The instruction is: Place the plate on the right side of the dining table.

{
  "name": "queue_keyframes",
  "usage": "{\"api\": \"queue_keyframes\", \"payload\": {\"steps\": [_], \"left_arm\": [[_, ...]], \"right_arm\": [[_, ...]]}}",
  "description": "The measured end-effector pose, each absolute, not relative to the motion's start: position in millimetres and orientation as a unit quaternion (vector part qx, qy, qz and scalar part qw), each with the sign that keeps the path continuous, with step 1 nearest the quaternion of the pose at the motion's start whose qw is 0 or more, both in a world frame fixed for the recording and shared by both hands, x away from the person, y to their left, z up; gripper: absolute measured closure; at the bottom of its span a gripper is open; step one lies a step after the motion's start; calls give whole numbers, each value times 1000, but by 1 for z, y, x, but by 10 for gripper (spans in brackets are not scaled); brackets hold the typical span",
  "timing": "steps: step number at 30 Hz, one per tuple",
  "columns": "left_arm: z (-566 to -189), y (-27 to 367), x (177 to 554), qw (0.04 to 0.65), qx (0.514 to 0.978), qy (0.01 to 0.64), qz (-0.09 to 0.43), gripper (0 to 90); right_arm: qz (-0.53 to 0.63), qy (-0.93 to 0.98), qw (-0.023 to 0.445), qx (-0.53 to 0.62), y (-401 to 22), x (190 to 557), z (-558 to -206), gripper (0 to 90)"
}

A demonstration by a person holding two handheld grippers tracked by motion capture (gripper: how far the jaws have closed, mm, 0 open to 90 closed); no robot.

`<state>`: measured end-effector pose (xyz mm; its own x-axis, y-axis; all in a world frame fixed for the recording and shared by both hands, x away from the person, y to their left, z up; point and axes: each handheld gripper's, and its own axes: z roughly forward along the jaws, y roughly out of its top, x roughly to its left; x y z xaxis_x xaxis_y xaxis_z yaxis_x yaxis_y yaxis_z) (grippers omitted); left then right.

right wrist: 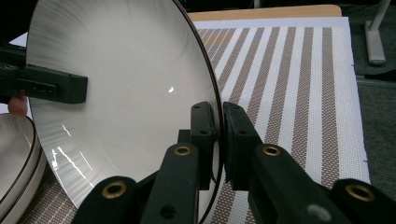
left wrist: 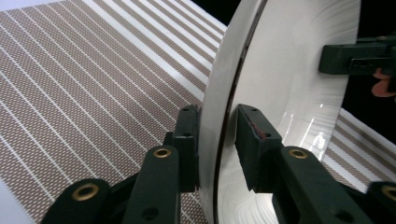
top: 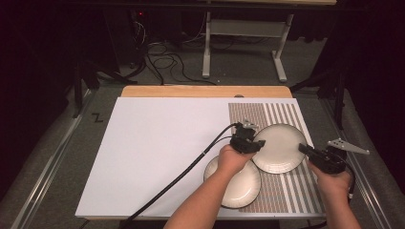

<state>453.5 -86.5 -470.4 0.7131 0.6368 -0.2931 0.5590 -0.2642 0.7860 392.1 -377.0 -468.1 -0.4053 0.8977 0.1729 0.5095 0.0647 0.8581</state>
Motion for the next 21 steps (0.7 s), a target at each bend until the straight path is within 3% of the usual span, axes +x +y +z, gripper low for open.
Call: {"api": "queue_keyframes", "payload": {"steps": [10,16,21], "left_arm": [[-471,-89,456,474,791,382,58,480],[-462,-81,453,473,798,361,100,393],[-455,-65,448,489,786,362,104,340]], "right_arm": [[470,699,197,501,-379,394,-471,868],[466,699,203,503,-377,396,-471,868],[466,697,204,506,-375,397,-471,868]]}}
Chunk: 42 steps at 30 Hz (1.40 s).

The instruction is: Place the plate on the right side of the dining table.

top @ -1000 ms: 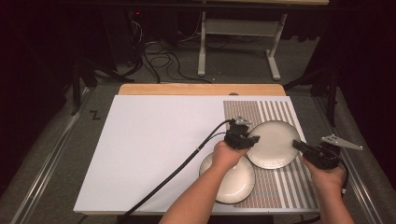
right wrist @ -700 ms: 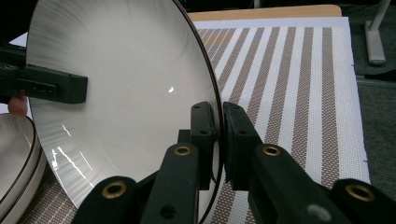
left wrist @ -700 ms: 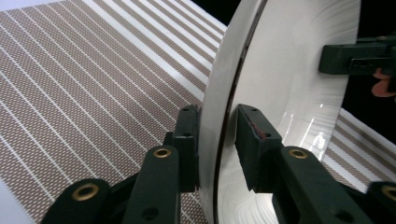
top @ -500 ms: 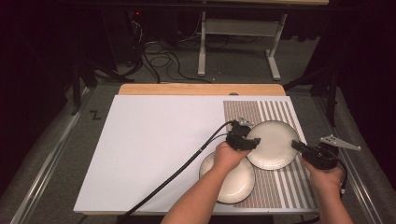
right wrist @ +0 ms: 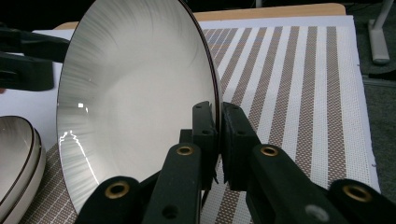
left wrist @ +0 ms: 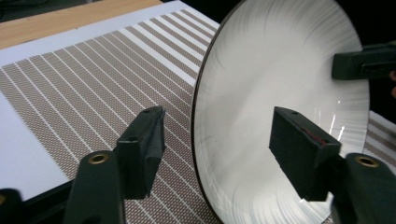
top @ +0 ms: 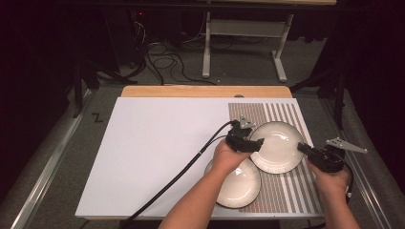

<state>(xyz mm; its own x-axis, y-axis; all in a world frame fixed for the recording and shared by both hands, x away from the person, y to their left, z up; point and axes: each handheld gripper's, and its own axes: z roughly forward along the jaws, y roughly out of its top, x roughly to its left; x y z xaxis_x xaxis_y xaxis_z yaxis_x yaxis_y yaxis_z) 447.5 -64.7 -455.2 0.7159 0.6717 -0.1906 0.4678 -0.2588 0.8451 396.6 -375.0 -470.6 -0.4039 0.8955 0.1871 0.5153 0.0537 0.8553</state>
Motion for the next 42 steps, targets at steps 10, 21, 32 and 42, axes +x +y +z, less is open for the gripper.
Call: {"api": "queue_keyframes", "payload": {"steps": [10,21,32,42], "left_arm": [[-444,-7,425,518,764,365,124,276],[-440,73,388,522,748,379,152,111],[-437,147,344,531,730,389,180,2],[-447,206,317,523,718,412,202,2]], "right_arm": [[456,699,209,510,-373,396,-469,865],[445,704,215,511,-369,397,-466,864],[430,707,213,520,-366,404,-466,854],[421,707,199,532,-368,415,-473,839]]}}
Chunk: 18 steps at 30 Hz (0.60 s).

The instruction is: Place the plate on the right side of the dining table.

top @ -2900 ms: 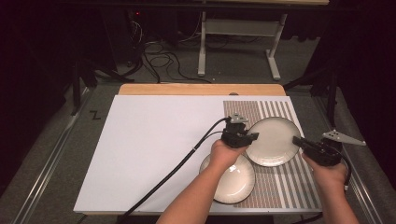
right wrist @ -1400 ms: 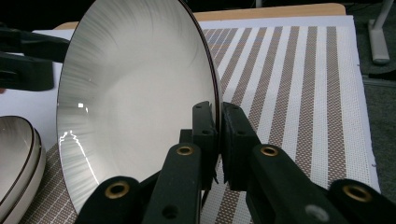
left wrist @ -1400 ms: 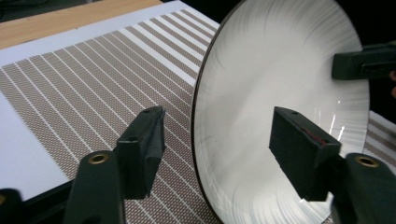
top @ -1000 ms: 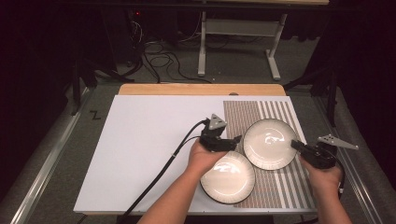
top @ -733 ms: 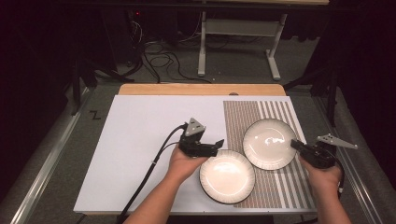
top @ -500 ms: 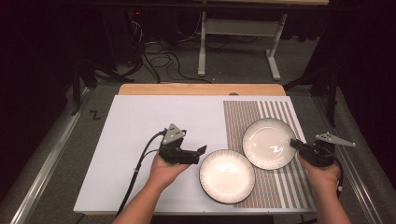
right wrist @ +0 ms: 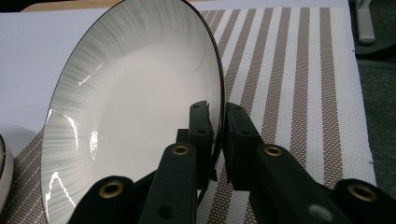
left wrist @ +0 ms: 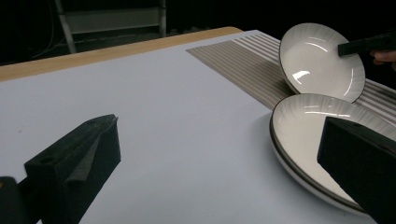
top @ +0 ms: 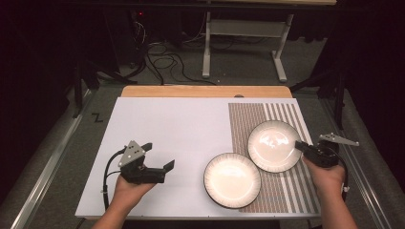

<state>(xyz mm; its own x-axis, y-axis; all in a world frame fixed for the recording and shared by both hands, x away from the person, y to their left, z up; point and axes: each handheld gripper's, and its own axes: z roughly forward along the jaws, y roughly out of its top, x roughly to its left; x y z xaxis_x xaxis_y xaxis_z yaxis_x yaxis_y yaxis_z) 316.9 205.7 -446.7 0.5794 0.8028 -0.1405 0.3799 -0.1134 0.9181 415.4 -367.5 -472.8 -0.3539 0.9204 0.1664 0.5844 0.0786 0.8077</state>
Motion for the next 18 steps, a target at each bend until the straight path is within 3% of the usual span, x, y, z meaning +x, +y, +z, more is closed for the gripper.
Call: {"api": "queue_keyframes", "payload": {"steps": [5,18], "left_arm": [[-458,220,314,532,705,433,180,3],[-464,222,319,519,710,440,182,7]], "right_arm": [[419,705,192,539,-368,421,-476,834],[394,703,187,562,-369,435,-490,796]]}}
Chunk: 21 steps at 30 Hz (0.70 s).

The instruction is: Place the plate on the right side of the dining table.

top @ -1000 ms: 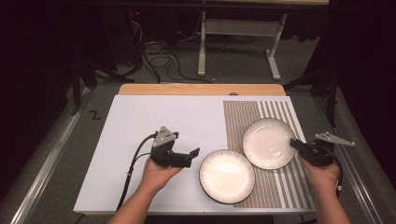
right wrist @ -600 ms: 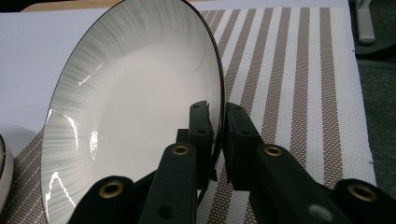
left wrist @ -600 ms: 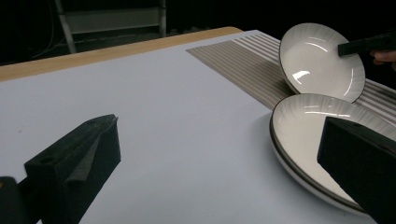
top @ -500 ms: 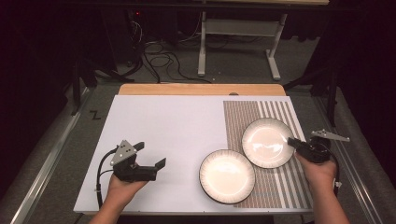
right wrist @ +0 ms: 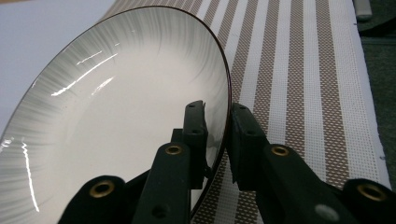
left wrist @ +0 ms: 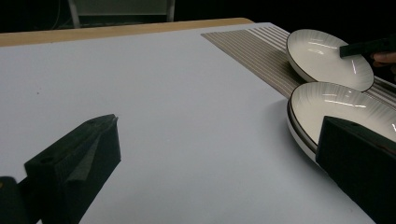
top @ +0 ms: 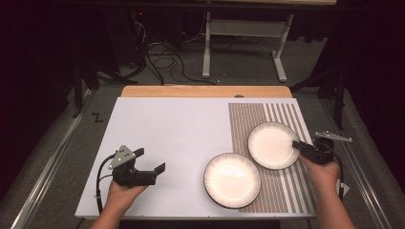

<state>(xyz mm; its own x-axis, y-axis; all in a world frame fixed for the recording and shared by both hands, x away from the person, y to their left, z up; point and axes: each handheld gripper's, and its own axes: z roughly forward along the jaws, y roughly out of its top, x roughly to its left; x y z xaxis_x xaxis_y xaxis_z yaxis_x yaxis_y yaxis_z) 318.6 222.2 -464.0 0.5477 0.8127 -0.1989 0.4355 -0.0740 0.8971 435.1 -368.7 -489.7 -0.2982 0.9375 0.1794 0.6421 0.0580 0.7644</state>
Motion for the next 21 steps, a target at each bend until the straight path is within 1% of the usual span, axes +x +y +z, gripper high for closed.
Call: {"api": "queue_keyframes", "payload": {"steps": [3,7,11,14,15,16,21], "left_arm": [[-465,223,320,518,709,443,183,7],[-465,224,320,514,711,442,188,7],[-465,223,319,512,713,439,193,7],[-465,223,318,513,712,439,195,7],[-465,223,318,513,711,439,194,7],[-465,224,318,513,712,439,194,7],[-465,224,318,513,712,438,195,7]], "right_arm": [[378,705,191,569,-370,437,-494,798],[375,700,182,580,-372,438,-499,795],[369,703,189,578,-370,438,-498,788],[359,709,204,571,-369,437,-497,773],[356,710,210,570,-368,436,-496,756],[356,712,218,564,-368,435,-495,714],[367,708,232,557,-368,428,-485,614]]}}
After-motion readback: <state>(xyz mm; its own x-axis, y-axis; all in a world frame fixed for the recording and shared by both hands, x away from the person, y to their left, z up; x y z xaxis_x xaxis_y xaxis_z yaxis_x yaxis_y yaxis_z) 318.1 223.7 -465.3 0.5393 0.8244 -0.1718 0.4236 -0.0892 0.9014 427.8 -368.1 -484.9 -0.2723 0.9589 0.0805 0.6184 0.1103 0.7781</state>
